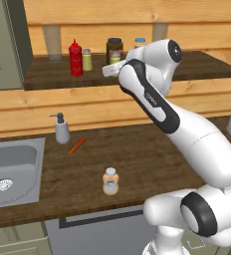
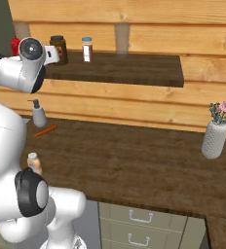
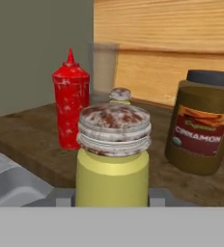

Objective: Put the shaker and condiment bottle from the counter next to their counterparts in the cabinet.

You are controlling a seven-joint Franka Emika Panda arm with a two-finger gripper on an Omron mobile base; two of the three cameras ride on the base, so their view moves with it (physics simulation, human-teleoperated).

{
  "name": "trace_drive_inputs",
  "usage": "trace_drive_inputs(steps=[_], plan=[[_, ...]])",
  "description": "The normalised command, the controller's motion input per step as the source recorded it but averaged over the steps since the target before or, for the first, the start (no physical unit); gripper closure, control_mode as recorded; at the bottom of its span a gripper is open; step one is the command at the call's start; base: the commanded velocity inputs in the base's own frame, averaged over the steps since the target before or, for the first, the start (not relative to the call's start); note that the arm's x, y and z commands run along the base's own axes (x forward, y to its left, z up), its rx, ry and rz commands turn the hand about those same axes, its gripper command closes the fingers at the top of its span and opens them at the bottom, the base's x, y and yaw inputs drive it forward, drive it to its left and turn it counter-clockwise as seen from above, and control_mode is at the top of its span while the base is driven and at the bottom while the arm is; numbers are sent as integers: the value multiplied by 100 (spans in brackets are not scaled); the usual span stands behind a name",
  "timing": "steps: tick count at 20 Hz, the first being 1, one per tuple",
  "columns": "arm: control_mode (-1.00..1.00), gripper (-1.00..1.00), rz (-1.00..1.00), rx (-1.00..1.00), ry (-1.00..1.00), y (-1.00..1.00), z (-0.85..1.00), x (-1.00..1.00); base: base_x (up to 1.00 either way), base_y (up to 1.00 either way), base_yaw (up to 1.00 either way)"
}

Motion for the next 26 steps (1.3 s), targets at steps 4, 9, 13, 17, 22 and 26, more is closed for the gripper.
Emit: trace_drive_inputs(steps=[4, 9, 13, 17, 22, 26], plan=[[-100, 100, -6, 0, 0, 12, 0, 13, 0, 0, 0], [-100, 100, -5, 0, 0, 8, -1, 26, 0, 0, 0], [-100, 100, -1, 0, 0, 1, -4, 31, 0, 0, 0], [-100, 100, -1, 0, 0, 2, -4, 20, 0, 0, 0], [-100, 100, -2, 0, 0, 5, -8, 13, 0, 0, 0], [-100, 100, -3, 0, 0, 14, -8, 14, 0, 0, 0]])
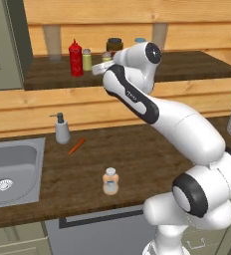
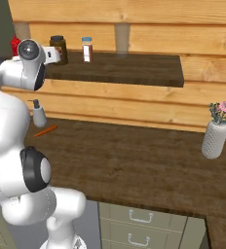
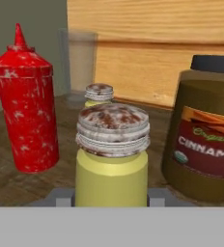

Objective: Put the shaker and condiment bottle from the counter next to their counterparts in the cabinet.

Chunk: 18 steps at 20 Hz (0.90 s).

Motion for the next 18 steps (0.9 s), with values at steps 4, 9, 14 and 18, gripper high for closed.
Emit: trace_drive_inputs(steps=[4, 9, 14, 18], plan=[[-100, 100, -4, 0, 0, 16, -5, 21, 0, 0, 0], [-100, 100, 0, 1, 0, 2, -11, 34, 0, 0, 0], [-100, 100, 0, 1, 0, 2, -15, 30, 0, 0, 0], [-100, 100, 0, 0, 0, 9, -13, 27, 0, 0, 0]])
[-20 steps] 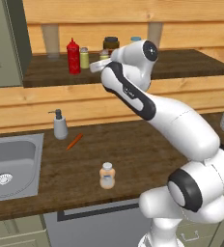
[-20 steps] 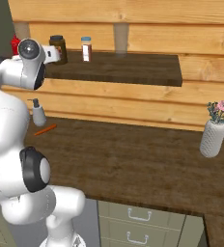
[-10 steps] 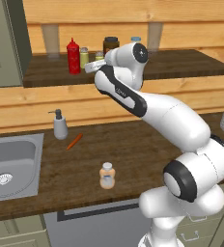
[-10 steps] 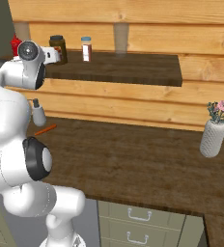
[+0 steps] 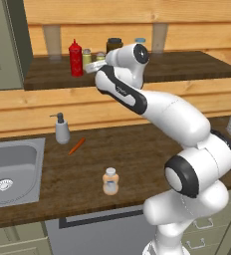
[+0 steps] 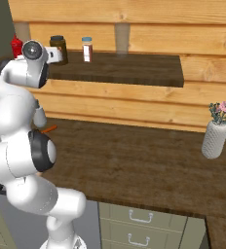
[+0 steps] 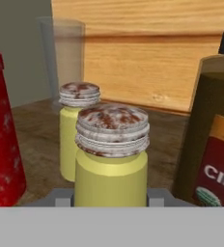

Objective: Put the shaker and condiment bottle from the counter next to their counterparts in the cabinet.

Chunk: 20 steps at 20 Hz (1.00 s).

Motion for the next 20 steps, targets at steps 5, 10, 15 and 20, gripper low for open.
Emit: trace_drive_inputs(steps=[5, 10, 15, 20], plan=[[-100, 100, 0, 0, 0, 10, -16, 22, 0, 0, 0], [-100, 100, 0, 0, 0, 16, -24, 23, 0, 0, 0], [-100, 100, 0, 0, 0, 15, -29, 22, 0, 0, 0], [-100, -100, 0, 0, 0, 12, -37, 14, 0, 0, 0]])
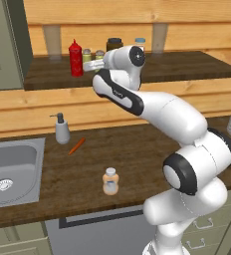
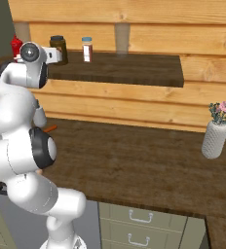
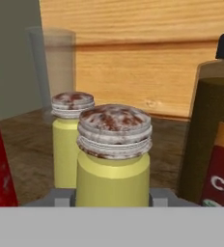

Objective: Put the shaker and condiment bottle from the counter next to their counterparts in the cabinet.

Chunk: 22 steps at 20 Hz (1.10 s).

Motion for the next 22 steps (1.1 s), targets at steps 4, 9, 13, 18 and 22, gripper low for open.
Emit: trace_drive_inputs(steps=[4, 9, 13, 18, 22], plan=[[-100, -100, 0, 0, 0, 2, -28, 12, 0, 0, 0], [-100, -100, 0, 0, 0, 0, 0, -2, 0, 0, 0], [-100, -100, 0, 0, -1, -5, 0, -22, 0, 0, 0], [-100, -100, 0, 0, -4, -33, 4, -55, 0, 0, 0], [-100, -100, 0, 1, -11, -62, 18, -75, 0, 0, 0]])
